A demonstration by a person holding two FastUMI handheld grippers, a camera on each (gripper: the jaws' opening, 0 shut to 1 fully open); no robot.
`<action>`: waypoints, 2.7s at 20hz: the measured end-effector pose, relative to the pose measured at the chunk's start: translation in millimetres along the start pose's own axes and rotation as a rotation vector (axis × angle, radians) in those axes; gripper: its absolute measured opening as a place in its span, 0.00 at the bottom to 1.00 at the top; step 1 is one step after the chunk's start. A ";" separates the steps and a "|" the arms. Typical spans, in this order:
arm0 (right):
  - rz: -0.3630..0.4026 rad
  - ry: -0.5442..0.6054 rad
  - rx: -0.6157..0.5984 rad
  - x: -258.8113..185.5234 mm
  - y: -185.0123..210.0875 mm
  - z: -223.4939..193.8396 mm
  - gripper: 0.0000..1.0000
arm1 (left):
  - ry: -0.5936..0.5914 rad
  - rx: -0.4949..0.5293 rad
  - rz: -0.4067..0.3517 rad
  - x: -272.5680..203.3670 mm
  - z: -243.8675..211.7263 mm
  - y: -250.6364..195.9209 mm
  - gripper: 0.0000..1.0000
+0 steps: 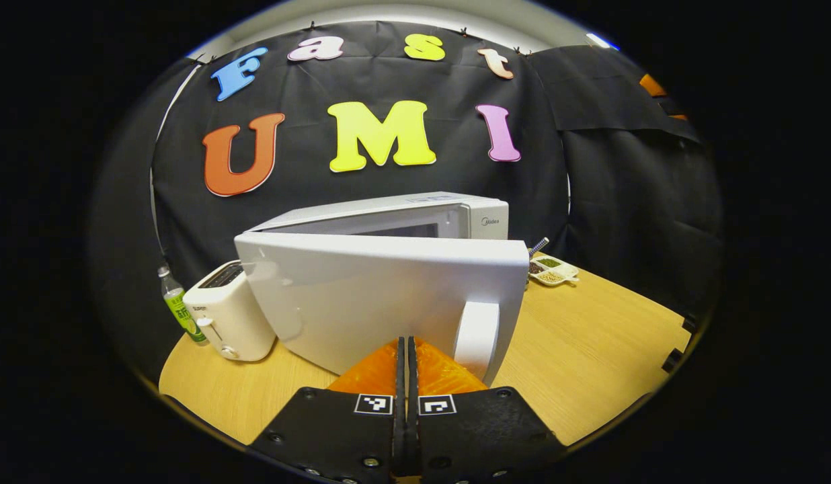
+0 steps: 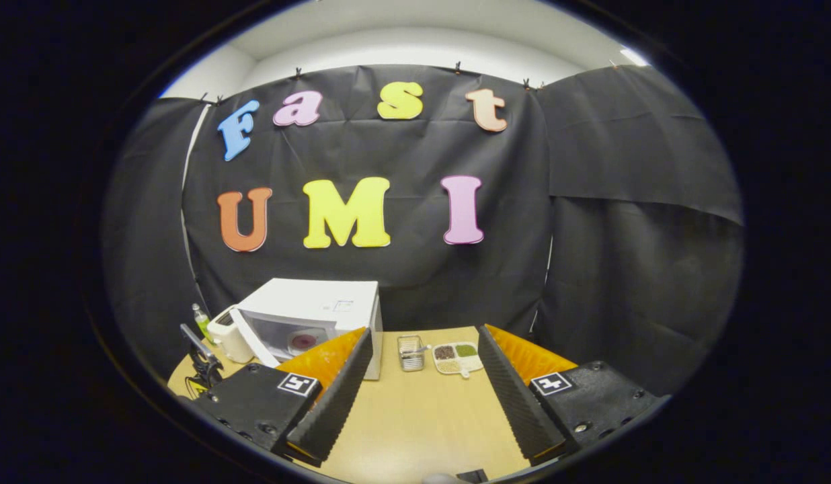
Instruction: Open the microwave oven with the left hand, put the food in, and close the microwave oven.
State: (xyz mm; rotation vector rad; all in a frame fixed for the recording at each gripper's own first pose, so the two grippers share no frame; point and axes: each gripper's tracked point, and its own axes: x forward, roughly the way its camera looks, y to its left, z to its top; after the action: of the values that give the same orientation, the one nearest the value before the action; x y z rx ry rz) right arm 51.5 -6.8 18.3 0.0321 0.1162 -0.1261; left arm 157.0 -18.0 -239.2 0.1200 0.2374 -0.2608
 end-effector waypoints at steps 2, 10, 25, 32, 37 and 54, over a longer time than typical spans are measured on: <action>0.003 0.001 -0.011 6.0 -4.7 1.8 0.92 | -0.004 -0.001 -0.005 16.0 4.9 -8.4 0.00; -0.002 0.034 -0.028 34.0 -33.0 -2.4 1.00 | -0.019 0.011 -0.003 71.0 25.2 -24.4 0.00; -0.014 0.075 -0.016 57.0 -78.7 -16.7 1.00 | 0.001 -0.001 0.046 141.2 47.0 -30.8 0.00; 0.012 0.074 -0.018 60.8 -71.3 -14.5 1.00 | 0.001 0.005 0.054 143.8 47.5 -30.6 0.00; 0.018 0.048 -0.030 47.9 -62.7 -6.0 1.00 | 0.042 -0.033 0.060 143.8 44.2 -30.7 0.00; -0.003 0.062 -0.015 -65.9 16.7 -60.5 1.00 | 0.079 -0.092 0.023 -83.1 18.0 -22.8 0.96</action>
State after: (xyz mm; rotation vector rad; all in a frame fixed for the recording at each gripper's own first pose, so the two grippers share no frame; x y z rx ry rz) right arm -18.2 20.2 -33.6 0.0212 0.1790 -0.1270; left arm 76.7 -22.5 -203.3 0.0425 0.3262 -0.2219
